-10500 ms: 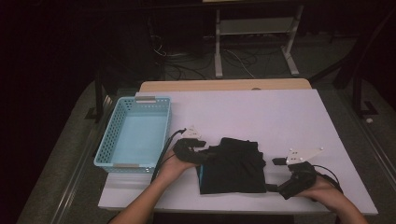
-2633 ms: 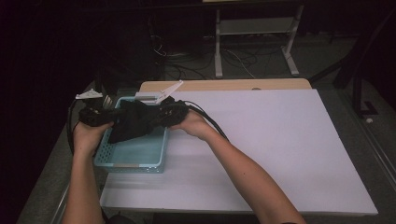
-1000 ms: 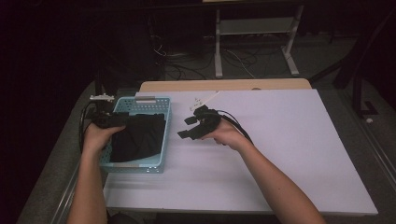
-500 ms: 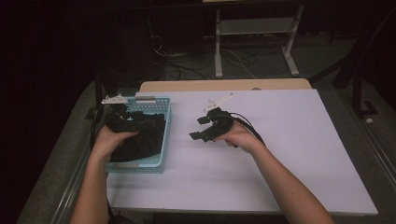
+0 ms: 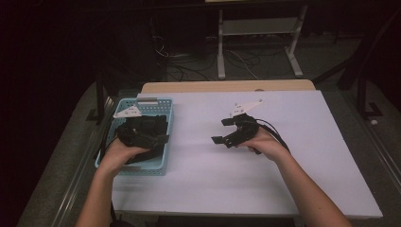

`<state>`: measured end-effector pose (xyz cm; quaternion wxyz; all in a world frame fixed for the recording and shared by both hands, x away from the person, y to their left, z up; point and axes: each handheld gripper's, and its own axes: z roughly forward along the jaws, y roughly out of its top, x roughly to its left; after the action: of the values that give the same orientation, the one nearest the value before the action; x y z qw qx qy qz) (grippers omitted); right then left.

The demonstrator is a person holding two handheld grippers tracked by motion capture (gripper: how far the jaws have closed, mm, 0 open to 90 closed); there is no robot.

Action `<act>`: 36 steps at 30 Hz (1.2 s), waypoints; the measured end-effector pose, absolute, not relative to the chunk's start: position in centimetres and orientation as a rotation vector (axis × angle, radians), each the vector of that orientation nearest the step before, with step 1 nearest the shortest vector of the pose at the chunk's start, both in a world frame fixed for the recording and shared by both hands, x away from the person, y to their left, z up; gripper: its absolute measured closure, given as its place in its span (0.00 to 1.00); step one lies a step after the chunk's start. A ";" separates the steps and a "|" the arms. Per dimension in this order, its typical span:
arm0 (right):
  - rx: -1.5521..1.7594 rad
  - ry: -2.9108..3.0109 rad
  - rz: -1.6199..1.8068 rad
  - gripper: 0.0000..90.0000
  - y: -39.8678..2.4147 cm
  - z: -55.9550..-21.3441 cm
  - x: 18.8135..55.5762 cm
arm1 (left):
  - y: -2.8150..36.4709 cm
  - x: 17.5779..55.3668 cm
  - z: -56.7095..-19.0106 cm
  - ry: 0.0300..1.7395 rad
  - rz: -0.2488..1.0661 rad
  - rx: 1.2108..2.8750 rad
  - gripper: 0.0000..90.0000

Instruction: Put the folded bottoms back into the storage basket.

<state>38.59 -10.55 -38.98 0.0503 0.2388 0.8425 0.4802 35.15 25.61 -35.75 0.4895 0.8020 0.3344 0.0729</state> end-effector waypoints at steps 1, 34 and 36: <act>0.728 2.564 1.452 0.15 -10.9 -39.0 38.5 | 25.4 34.9 -35.8 0.800 0.173 1.947 0.00; 0.823 2.461 1.436 0.06 -22.2 -40.3 31.4 | 21.7 30.8 -38.2 0.581 0.158 1.955 0.00; 0.833 2.454 1.431 0.06 -22.8 -40.4 31.0 | 21.7 30.8 -38.4 0.582 0.151 1.964 0.00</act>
<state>30.97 -22.75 -40.44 0.0903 0.2802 0.8256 0.4814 30.85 21.69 -38.41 0.5172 0.8183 0.2426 0.0631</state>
